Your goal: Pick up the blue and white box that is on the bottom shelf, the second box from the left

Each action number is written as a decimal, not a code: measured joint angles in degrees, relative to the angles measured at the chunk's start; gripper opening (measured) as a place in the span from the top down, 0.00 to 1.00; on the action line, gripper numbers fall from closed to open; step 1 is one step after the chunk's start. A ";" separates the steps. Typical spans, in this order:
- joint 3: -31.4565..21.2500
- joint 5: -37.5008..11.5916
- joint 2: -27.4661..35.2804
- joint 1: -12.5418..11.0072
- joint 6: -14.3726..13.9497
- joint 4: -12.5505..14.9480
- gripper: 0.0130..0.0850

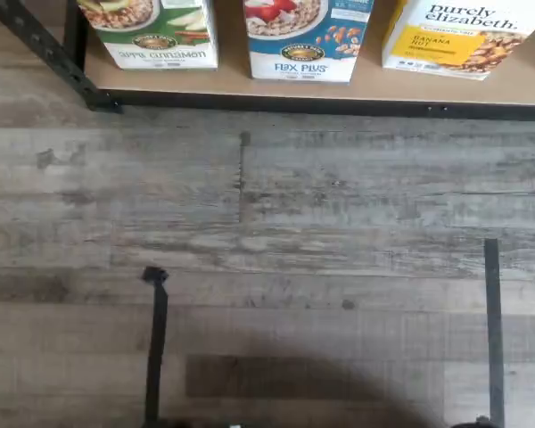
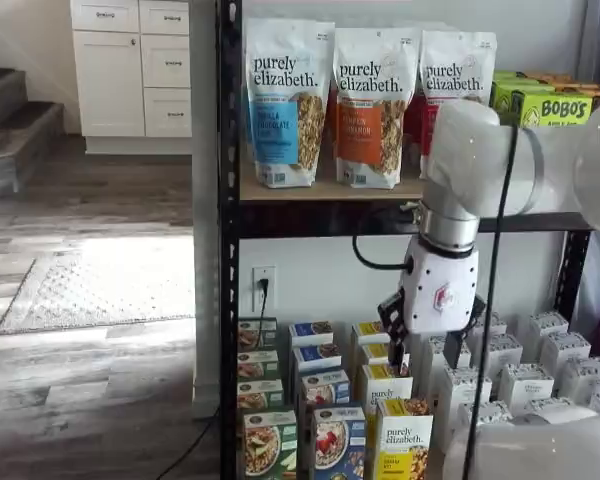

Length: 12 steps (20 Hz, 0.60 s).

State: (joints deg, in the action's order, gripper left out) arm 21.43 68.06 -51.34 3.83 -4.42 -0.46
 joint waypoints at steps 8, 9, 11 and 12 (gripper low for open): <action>-2.87 -7.60 4.56 -0.08 0.43 -0.62 0.00; -3.31 -9.08 5.48 0.01 0.61 -1.17 0.00; -4.03 -12.18 7.65 0.68 0.19 -1.38 0.00; -4.33 -13.87 8.75 1.01 -0.05 -1.44 0.00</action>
State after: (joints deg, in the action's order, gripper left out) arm 17.10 54.18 -42.58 4.85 -4.46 -1.89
